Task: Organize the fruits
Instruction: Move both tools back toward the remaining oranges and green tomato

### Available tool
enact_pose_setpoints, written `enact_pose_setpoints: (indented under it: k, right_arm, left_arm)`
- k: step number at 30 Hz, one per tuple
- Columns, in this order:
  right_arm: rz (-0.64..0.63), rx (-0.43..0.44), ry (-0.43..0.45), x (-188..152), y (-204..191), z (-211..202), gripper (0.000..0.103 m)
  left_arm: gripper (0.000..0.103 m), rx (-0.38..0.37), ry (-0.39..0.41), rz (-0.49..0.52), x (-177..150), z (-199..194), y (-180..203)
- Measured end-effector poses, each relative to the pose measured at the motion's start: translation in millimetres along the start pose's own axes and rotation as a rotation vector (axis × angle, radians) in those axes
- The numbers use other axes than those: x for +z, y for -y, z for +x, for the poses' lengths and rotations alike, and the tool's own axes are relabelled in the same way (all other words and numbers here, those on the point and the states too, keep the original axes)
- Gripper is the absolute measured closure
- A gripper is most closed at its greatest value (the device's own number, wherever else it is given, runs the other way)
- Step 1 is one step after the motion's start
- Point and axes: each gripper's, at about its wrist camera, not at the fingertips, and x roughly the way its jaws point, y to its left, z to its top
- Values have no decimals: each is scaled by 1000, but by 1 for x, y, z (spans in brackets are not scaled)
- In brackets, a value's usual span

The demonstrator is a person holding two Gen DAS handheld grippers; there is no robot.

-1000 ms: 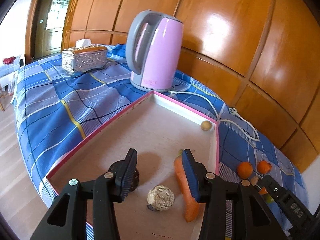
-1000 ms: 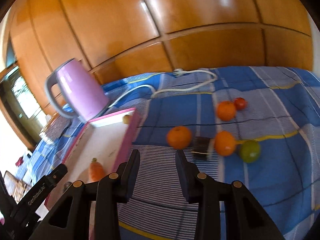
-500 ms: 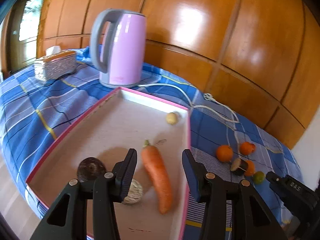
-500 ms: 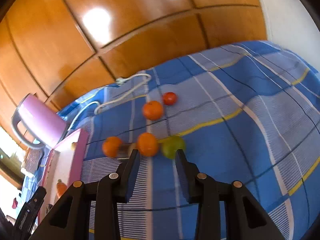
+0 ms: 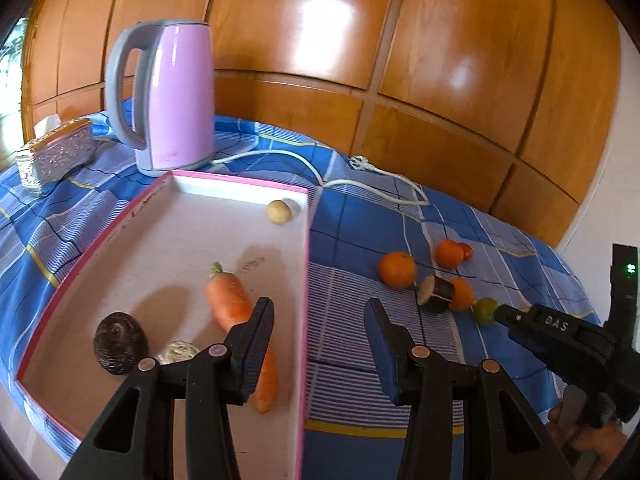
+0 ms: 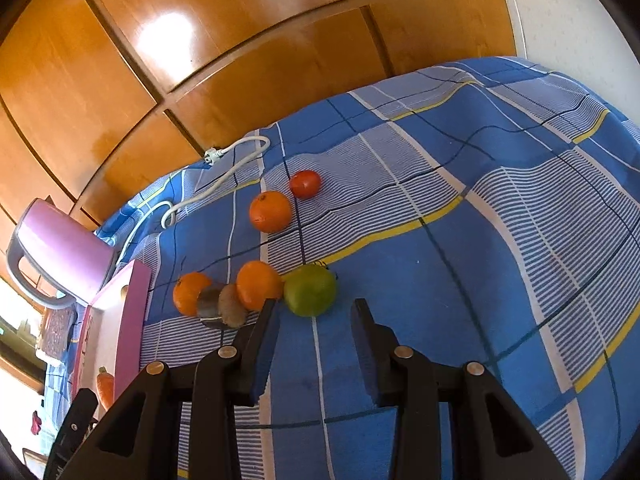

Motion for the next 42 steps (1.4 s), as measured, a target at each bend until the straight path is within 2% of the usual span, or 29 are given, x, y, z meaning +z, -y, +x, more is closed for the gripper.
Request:
enact_pose_setpoints:
  k: [8,18,22,26,32,35,39,42]
  right_arm:
    - [-54,-42,7,4,-8,10,66]
    - [-139,-69,-30,6,-17,32,66]
    - [-186,-103,-23,4,-20,34,70]
    - [-166,-140,-9,5,-14,29,70]
    - [-121,-158,-10,8,-5,27,69]
    - [-106,-149,-11,9,-3,27,69]
    - [-100,-148,-11,9,-4,28,69]
    - [-87,-139,-12,9,-2,28,69]
  left_arm:
    - [55,-40,-23,53,-4,7,15]
    - [56,-64,-57,50,-5,17,20]
    - [57,-82,-79,75,-7,24,28]
    - [58,-101,-92,111,-9,26,35]
    - [62,-112,-179,104,-12,46,40]
    - [62,-109,-165,121,-11,49,45]
    - [62,-150,-166,144,-8,54,53]
    - [70,-152,-188,132,-5,66,55]
